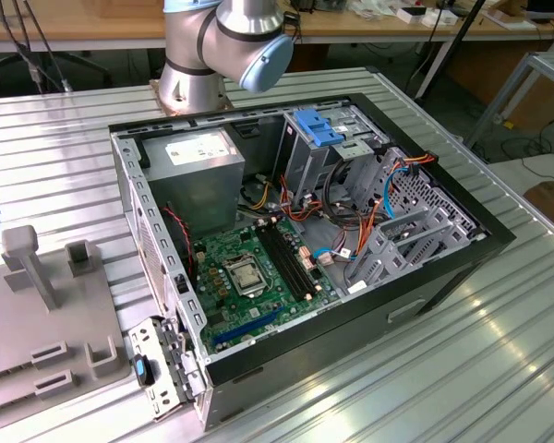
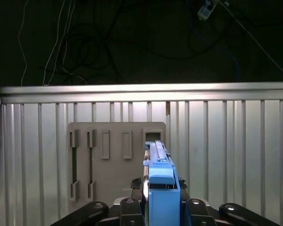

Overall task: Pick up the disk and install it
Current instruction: 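Pick up the disk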

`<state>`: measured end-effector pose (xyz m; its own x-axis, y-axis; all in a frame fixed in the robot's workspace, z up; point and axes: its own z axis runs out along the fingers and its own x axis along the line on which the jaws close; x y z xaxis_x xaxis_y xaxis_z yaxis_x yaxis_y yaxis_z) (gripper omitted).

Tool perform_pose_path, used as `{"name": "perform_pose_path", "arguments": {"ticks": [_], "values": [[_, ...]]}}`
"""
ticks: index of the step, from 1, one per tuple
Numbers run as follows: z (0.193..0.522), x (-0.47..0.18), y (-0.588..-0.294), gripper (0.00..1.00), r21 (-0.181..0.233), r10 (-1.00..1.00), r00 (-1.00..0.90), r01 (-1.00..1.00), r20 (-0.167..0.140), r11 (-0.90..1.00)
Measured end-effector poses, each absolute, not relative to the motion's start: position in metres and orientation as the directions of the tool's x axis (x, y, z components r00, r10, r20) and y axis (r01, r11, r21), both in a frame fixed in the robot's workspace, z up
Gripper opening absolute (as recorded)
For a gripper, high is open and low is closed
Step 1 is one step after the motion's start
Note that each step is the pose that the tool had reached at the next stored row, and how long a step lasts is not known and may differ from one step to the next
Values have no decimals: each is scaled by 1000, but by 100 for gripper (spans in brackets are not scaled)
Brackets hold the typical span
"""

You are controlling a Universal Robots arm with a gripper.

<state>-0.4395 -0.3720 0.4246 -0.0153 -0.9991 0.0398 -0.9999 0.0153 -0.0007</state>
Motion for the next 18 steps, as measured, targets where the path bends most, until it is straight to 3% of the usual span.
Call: {"name": "perform_pose_path", "arguments": {"ticks": [18], "values": [[477, -439, -372, 37, -1, -999, -15, -1000, 40, 15]]}}
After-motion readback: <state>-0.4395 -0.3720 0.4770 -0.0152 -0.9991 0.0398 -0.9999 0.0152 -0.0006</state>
